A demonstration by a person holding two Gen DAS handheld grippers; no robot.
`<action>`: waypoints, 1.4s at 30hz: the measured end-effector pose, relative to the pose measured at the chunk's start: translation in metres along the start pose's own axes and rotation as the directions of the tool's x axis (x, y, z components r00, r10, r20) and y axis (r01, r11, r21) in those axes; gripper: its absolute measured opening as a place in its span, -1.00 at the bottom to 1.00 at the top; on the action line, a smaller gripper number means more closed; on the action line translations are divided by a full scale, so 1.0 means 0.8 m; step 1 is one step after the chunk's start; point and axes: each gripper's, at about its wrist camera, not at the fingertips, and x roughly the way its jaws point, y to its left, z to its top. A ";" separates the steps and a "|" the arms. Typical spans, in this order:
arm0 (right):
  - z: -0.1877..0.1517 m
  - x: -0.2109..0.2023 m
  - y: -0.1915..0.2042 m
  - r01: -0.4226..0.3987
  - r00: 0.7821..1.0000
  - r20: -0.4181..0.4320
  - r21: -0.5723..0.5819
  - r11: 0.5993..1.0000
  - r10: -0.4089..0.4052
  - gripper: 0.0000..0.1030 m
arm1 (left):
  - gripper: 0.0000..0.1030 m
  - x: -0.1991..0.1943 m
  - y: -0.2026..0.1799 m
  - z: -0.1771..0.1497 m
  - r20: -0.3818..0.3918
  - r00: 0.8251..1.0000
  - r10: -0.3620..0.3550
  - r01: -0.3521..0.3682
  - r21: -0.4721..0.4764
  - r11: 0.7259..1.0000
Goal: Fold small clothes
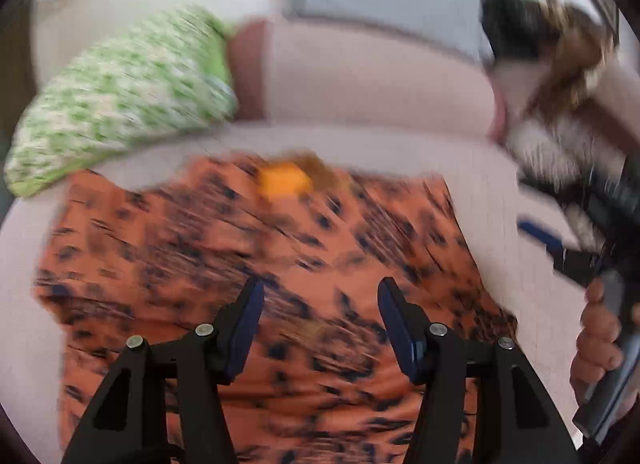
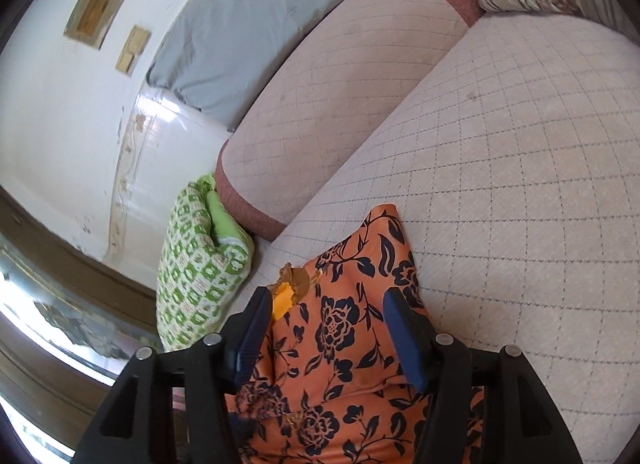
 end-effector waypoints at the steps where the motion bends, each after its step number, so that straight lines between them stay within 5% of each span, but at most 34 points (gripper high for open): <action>1: -0.002 0.002 0.001 -0.001 1.000 -0.006 -0.007 1.000 0.001 0.19 | 0.42 -0.013 0.021 0.002 0.043 0.998 0.042 -0.041 -0.032 0.999; 2: -0.005 0.006 0.005 -0.003 1.000 -0.017 -0.016 1.000 0.002 0.19 | 0.59 -0.024 0.045 0.005 0.078 0.992 0.096 -0.091 -0.069 0.993; 5: -0.022 0.020 0.022 0.023 0.998 -0.049 -0.093 0.995 -0.027 0.19 | 0.62 -0.038 0.124 0.009 0.092 0.947 0.309 -0.287 -0.197 0.937; 8: -0.051 0.040 0.053 0.056 0.993 -0.085 -0.236 0.970 -0.078 0.19 | 0.62 -0.033 0.199 0.000 -0.003 0.892 0.452 -0.430 -0.312 0.847; 12: -0.110 0.070 0.113 0.084 0.980 -0.113 -0.504 0.859 -0.162 0.19 | 0.62 -0.031 0.285 -0.011 -0.109 0.874 0.474 -0.464 -0.481 0.744; 13: -0.127 0.078 0.130 0.103 0.978 -0.089 -0.572 0.814 -0.187 0.19 | 0.62 -0.029 0.302 -0.014 -0.137 0.856 0.499 -0.492 -0.512 0.704; 15: -0.157 0.102 0.158 0.141 0.968 -0.057 -0.679 0.720 -0.244 0.19 | 0.62 -0.016 0.316 -0.020 -0.203 0.845 0.494 -0.519 -0.530 0.671; 18: -0.196 0.155 0.195 0.138 0.948 -0.066 -0.799 0.585 -0.312 0.19 | 0.62 0.010 0.327 -0.032 -0.303 0.872 0.386 -0.490 -0.527 0.694; 22: -0.238 0.217 0.230 0.185 0.909 0.034 -0.926 0.329 -0.416 0.20 | 0.62 0.015 0.338 -0.042 -0.333 0.885 0.327 -0.465 -0.566 0.681; 24: -0.248 0.246 0.236 0.200 0.881 0.070 -0.951 0.235 -0.467 0.20 | 0.62 0.014 0.339 -0.046 -0.342 0.883 0.321 -0.466 -0.560 0.685; 27: -0.255 0.283 0.246 0.227 0.852 0.139 -0.967 0.116 -0.504 0.19 | 0.62 0.011 0.336 -0.051 -0.347 0.886 0.306 -0.457 -0.555 0.695; 29: -0.254 0.298 0.252 0.236 0.850 0.164 -0.968 0.084 -0.500 0.15 | 0.62 0.017 0.334 -0.048 -0.326 0.890 0.320 -0.454 -0.554 0.698; 31: -0.244 0.300 0.258 0.247 0.854 0.157 -0.961 0.121 -0.496 -0.39 | 0.62 0.019 0.336 -0.049 -0.328 0.892 0.310 -0.448 -0.562 0.695; 32: -0.232 0.298 0.257 0.256 0.855 0.138 -0.950 0.177 -0.499 -0.72 | 0.62 0.023 0.340 -0.048 -0.329 0.893 0.307 -0.446 -0.566 0.693; 33: -0.217 0.290 0.257 0.269 0.865 0.124 -0.933 0.240 -0.486 -0.82 | 0.62 0.023 0.340 -0.048 -0.328 0.894 0.306 -0.446 -0.565 0.695; 39: -0.107 0.182 0.200 0.289 0.935 0.046 -0.672 0.682 -0.351 -0.88 | 0.62 0.030 0.331 -0.047 -0.330 0.894 0.303 -0.442 -0.538 0.718; 42: -0.062 0.130 0.130 0.234 0.962 -0.008 -0.484 0.843 -0.272 -0.82 | 0.62 0.042 0.317 -0.046 -0.346 0.887 0.306 -0.451 -0.506 0.736</action>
